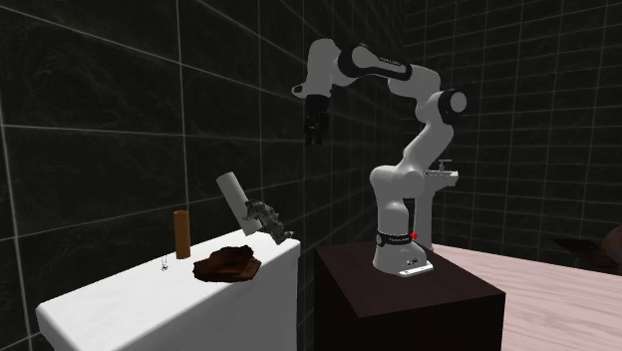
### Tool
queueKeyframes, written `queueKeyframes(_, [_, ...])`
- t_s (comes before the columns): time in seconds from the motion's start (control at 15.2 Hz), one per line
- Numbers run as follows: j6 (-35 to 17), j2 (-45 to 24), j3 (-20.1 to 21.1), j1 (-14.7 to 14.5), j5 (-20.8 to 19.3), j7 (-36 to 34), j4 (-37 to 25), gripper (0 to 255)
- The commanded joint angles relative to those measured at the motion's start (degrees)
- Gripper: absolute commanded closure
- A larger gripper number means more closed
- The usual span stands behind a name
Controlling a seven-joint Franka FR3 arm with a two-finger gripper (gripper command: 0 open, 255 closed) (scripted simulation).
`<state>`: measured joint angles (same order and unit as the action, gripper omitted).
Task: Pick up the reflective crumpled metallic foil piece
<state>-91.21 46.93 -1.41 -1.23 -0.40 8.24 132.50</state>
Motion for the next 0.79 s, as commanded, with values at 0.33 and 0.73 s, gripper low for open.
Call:
queueKeyframes(0.33, [-6.22, -9.98, -2.60, -2.37, 2.07, 5.17, -0.63, 0])
queueKeyframes(0.73, [-12.00, -23.05, -5.06, -5.38, 5.73, 12.06, -3.75, 0])
